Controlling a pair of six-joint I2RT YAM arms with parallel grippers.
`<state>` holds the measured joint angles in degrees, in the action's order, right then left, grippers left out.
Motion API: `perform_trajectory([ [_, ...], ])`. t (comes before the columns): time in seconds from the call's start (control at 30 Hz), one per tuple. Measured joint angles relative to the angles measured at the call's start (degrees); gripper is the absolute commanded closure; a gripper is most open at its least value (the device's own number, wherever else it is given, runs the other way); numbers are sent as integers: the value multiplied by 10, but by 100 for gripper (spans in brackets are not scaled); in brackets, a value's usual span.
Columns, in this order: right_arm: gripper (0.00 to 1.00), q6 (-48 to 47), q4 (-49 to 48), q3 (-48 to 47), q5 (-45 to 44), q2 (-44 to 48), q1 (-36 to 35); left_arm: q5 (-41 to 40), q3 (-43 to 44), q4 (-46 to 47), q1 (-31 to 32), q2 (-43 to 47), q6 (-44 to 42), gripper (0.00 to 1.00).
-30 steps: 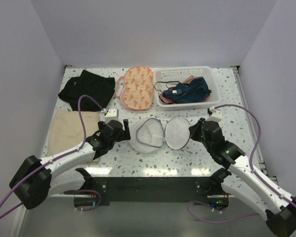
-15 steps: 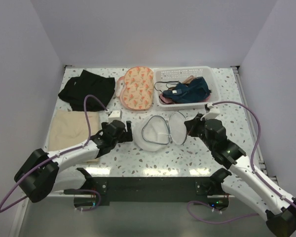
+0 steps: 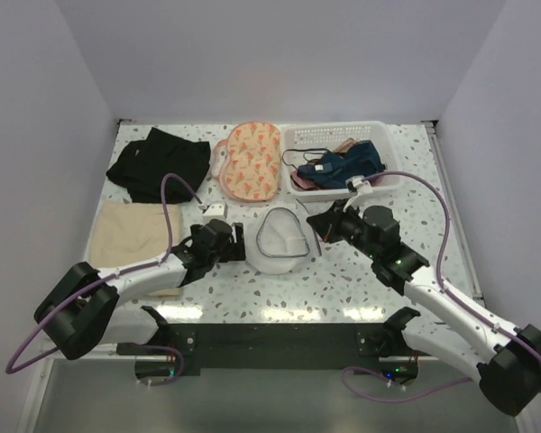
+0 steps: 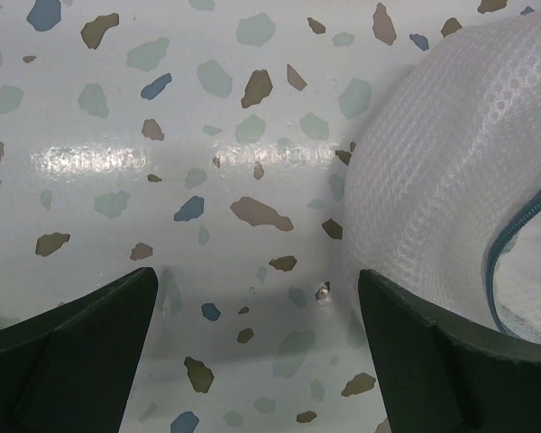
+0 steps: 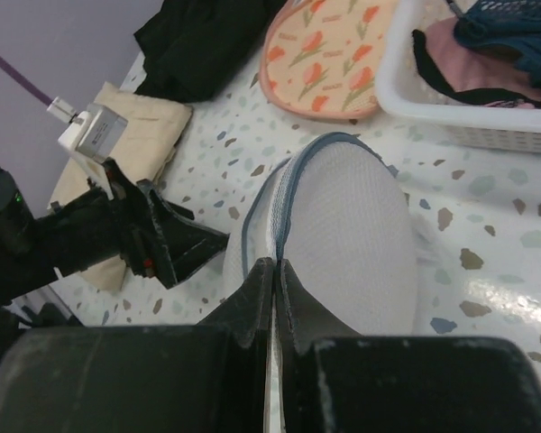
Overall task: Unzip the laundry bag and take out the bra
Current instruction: Close the laundry bag at the center of the board.
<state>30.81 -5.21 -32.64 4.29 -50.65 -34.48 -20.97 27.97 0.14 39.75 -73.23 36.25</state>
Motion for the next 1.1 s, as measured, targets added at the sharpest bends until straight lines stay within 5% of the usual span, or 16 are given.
perform_trajectory([
  [0.47,100,44,-215,0,197,-212,0,5,0,2,0,1,1,2],
  [1.1,100,112,-390,-55,287,-475,-44,10,-1,4,0,19,1,2],
])
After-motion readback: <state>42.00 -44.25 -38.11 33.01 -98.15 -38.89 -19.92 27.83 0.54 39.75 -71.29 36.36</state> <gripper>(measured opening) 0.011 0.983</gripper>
